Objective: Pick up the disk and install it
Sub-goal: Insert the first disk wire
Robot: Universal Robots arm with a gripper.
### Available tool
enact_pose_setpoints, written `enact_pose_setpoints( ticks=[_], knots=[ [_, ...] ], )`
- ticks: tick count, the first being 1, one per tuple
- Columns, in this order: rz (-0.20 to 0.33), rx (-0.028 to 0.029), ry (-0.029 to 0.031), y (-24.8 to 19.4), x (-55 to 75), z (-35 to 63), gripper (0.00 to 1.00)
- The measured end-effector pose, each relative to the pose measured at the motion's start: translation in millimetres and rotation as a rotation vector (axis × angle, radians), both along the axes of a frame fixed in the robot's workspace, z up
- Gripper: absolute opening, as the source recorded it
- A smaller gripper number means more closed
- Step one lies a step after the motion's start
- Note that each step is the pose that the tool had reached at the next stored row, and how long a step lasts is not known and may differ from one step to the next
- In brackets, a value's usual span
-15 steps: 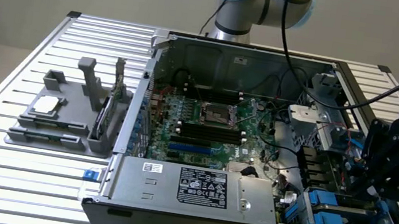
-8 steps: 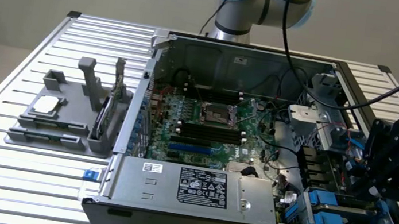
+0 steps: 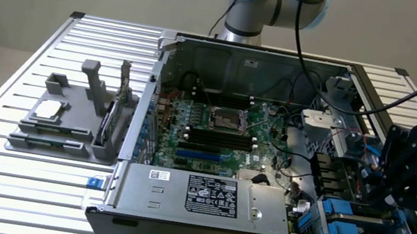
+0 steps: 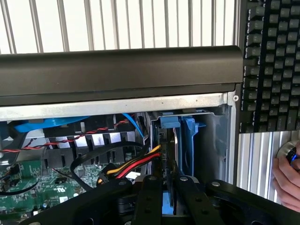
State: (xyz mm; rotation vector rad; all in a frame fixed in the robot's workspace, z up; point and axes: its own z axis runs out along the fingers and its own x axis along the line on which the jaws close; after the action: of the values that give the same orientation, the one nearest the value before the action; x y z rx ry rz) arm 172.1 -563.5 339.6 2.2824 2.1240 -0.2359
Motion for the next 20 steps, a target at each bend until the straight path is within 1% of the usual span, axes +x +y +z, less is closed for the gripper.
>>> enact_pose_setpoints(
  ticks=[10, 15, 20],
  knots=[
    [0.016, -0.0009, 0.0014, 0.0, 0.0, -2.4, 0.16],
    [0.023, -0.003, 0.0018, 0.0, 0.0, -2.6, 0.16],
    [0.024, -0.0039, 0.0021, 0.0, 0.0, -3.1, 0.16]
  ],
)
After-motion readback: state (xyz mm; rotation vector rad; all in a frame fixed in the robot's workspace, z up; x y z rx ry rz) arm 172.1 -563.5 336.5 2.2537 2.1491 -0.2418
